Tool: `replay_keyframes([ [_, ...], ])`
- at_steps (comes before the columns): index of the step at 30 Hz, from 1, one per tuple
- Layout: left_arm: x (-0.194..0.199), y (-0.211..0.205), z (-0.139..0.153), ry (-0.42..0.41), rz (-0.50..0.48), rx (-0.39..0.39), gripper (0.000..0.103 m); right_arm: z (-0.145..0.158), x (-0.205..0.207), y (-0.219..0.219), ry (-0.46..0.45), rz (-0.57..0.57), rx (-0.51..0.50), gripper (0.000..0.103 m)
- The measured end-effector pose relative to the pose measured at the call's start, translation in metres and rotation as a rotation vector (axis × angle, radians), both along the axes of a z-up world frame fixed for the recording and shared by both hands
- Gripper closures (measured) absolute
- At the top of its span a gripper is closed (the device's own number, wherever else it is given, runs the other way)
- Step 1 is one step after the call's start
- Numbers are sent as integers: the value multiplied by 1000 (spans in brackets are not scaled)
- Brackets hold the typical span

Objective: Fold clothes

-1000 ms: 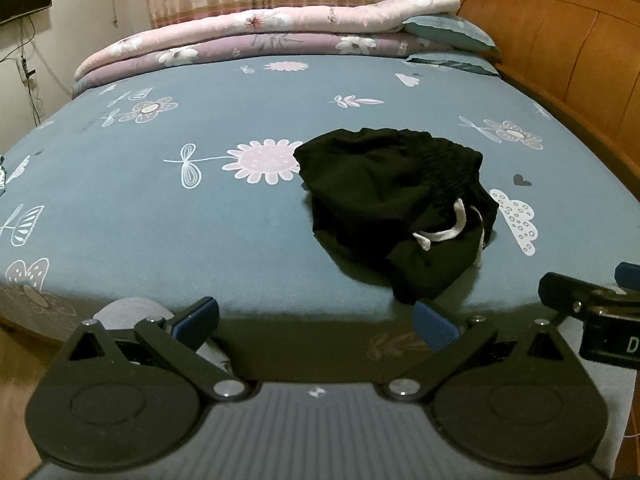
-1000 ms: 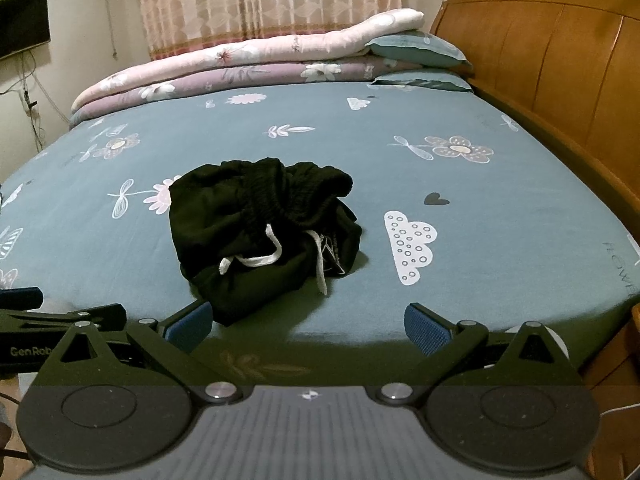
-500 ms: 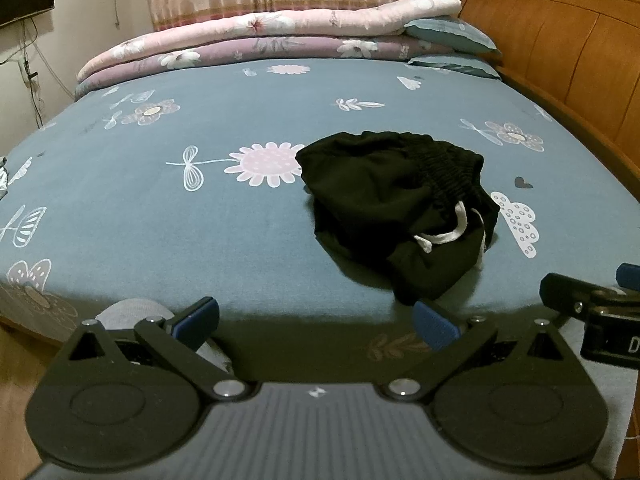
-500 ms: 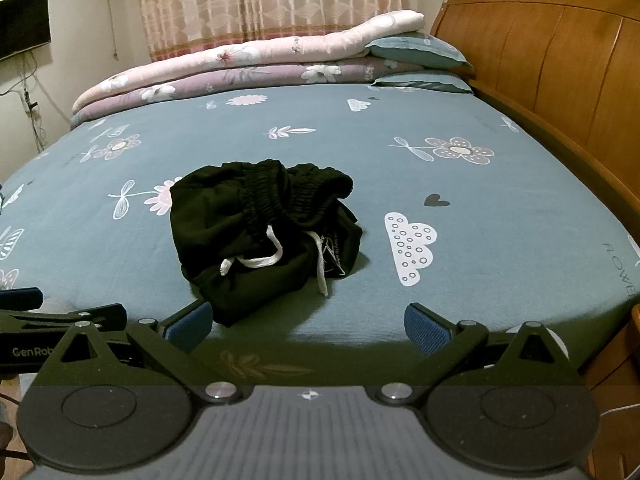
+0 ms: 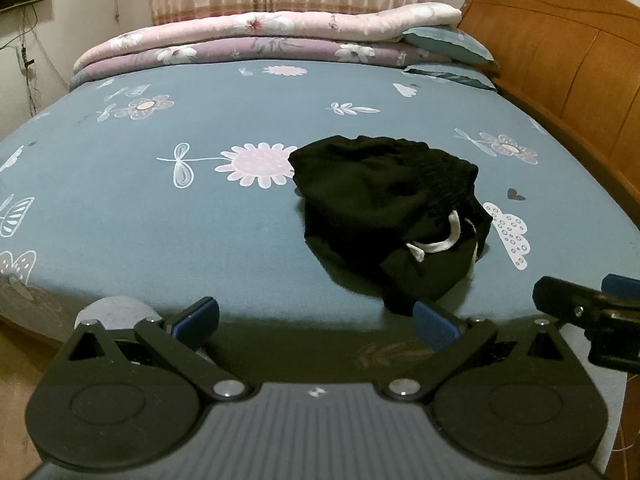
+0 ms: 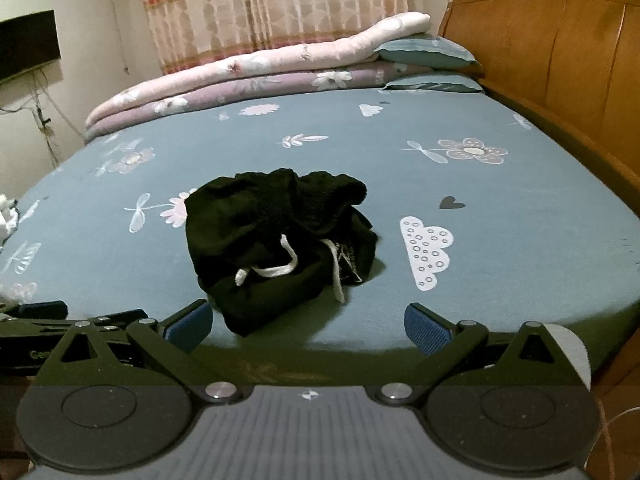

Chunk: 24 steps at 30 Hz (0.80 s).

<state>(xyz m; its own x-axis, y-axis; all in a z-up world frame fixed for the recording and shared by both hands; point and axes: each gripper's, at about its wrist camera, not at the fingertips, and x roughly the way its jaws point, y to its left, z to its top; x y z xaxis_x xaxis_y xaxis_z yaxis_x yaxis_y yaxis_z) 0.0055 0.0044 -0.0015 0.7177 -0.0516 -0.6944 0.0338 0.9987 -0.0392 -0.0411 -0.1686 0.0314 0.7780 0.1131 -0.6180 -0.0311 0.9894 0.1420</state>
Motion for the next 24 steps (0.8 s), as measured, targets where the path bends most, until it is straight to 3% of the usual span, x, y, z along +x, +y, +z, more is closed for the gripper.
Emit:
replay_keyframes([
  [8,20,-7,-6,18,-62,25,1,-9,19,1,39,26,-25,0],
  [12,34,-13,-11,25,-101,49,1,-12,33,-8,54,31,24,0],
  [17,50,-16,-16,-28,-151,72,1,-17,53,-18,60,18,20,0],
  [20,63,-12,-18,-33,-192,35,1,-20,65,-23,61,14,16,0],
  [24,87,-7,-22,22,-193,-32,1,-23,82,-26,70,18,21,0],
])
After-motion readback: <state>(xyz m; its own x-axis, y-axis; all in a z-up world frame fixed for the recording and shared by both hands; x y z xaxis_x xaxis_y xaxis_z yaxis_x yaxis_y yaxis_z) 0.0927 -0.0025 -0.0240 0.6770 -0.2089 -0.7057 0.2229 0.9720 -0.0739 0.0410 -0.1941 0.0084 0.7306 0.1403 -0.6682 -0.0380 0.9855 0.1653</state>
